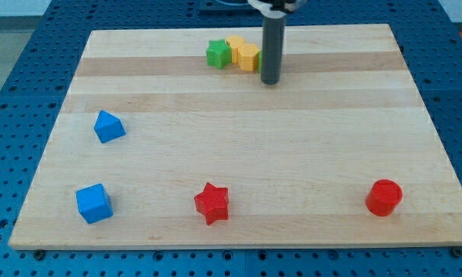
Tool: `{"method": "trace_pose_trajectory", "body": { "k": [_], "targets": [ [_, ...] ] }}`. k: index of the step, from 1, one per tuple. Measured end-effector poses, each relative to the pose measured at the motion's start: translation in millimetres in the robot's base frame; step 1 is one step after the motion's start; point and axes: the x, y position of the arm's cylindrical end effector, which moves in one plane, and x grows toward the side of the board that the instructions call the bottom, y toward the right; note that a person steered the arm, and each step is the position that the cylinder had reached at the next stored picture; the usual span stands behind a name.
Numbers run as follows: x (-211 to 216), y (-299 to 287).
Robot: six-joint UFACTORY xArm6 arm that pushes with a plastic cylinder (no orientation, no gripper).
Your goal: Place the arm towards the left center of the board
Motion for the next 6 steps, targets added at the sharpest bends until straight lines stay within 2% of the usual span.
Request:
{"method": "trace_pose_trajectory", "body": {
  "k": [1,2,3,5,6],
  "targets": [
    [54.5,3.6],
    [64.0,-69.2],
    [64.0,-165.4],
    [7.1,-330.2],
    [9.8,-368.4]
  ]
}}
